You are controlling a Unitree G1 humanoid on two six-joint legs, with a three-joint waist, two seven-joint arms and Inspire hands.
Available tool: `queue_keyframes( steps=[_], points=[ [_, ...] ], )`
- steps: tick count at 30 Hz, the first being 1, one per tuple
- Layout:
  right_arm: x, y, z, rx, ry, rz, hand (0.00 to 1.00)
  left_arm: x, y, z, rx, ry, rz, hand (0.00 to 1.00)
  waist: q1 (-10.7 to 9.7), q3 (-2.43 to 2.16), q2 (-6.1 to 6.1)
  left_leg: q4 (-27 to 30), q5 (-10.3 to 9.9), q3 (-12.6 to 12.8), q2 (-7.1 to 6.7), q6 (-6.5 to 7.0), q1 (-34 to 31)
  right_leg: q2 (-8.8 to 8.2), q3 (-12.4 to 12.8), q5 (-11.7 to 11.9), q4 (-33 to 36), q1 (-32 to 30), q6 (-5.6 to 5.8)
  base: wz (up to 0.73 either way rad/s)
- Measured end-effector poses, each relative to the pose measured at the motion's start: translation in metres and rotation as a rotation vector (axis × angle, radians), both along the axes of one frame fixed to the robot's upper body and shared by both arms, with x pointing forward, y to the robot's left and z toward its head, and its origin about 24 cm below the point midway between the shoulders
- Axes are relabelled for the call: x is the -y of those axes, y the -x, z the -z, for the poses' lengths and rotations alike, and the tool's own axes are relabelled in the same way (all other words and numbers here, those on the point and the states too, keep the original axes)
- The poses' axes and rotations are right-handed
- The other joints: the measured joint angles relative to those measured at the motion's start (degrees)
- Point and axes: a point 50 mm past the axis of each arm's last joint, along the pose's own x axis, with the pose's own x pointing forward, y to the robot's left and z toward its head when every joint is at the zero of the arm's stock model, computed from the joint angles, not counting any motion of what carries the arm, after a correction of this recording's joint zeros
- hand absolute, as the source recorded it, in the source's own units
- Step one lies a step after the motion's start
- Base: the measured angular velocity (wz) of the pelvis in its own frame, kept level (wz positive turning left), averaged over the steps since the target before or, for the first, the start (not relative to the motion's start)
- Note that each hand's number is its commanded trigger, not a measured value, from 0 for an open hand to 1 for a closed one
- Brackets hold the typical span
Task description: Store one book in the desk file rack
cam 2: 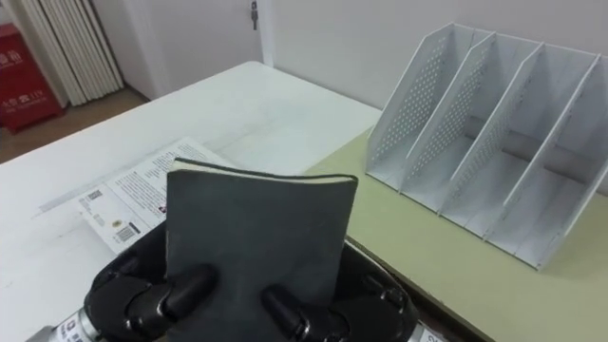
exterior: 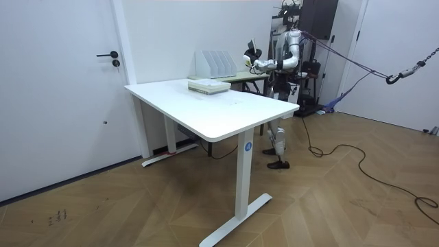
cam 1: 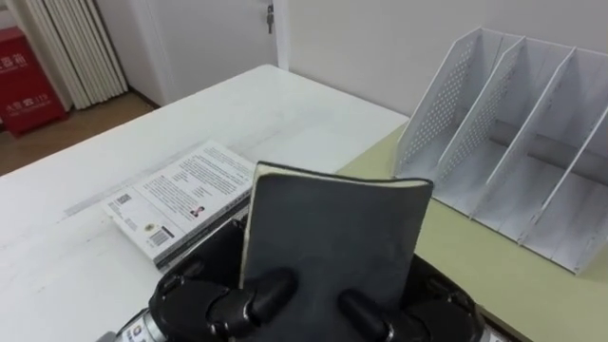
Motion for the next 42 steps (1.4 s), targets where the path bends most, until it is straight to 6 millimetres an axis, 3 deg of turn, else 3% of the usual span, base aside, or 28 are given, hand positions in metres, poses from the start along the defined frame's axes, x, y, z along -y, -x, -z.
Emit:
queue_keyframes(
  steps=[18, 20, 21, 22, 24, 25, 42],
  points=[
    [0.0, 0.002, 0.004, 0.004, 0.031, -0.036, 1.0, -0.008, 0.002, -0.001, 0.009, -0.081, 0.05, 1.0, -0.96, 0.34, -0.09, 0.12, -0.02, -0.1, -0.02, -0.01, -0.37, -0.06, -0.37, 0.0, -0.04, -0.16, 0.0, 0.0],
    [0.0, 0.002, 0.004, 0.004, 0.032, -0.036, 1.0, -0.008, 0.002, -0.001, 0.009, -0.082, 0.05, 0.84, -1.16, 0.34, -0.09, 0.12, -0.02, -0.11, -0.02, -0.01, -0.38, -0.06, -0.37, 0.0, -0.05, -0.15, 0.0, 0.0],
    [0.0, 0.002, 0.004, 0.005, 0.033, -0.036, 1.0, -0.009, 0.002, -0.001, 0.009, -0.083, 0.05, 0.82, -1.31, 0.34, -0.08, 0.12, -0.02, -0.11, -0.02, -0.01, -0.39, -0.04, -0.37, 0.0, -0.04, -0.14, 0.0, 0.0],
    [0.0, 0.002, 0.004, 0.005, 0.033, -0.037, 1.0, -0.009, 0.002, -0.001, 0.009, -0.084, 0.051, 0.65, -1.42, 0.34, -0.08, 0.12, -0.02, -0.08, -0.01, -0.01, -0.37, -0.05, -0.38, 0.0, -0.04, -0.13, 0.0, 0.0],
    [-0.001, 0.003, 0.005, 0.003, 0.042, -0.049, 1.0, -0.01, 0.003, -0.001, 0.009, -0.092, 0.057, 0.09, -1.48, 0.34, -0.08, 0.17, -0.02, -0.02, 0.0, -0.01, -0.35, -0.09, -0.37, 0.0, -0.04, -0.1, 0.0, 0.0],
    [-0.001, 0.003, 0.005, 0.002, 0.046, -0.052, 1.0, -0.01, 0.003, -0.001, 0.009, -0.095, 0.058, 0.0, -1.51, 0.33, -0.08, 0.19, -0.02, -0.01, 0.0, -0.01, -0.34, -0.09, -0.37, 0.0, -0.03, -0.1, 0.0, 0.0],
    [0.008, 0.006, 0.007, -0.008, 0.092, -0.067, 1.0, -0.012, 0.0, -0.004, 0.027, -0.102, 0.037, 0.0, -1.3, 0.27, -0.13, 1.03, -0.02, -0.12, -0.01, 0.0, -0.85, -0.27, -0.5, -0.01, 0.98, -0.98, 0.0, 0.0]
  ],
)
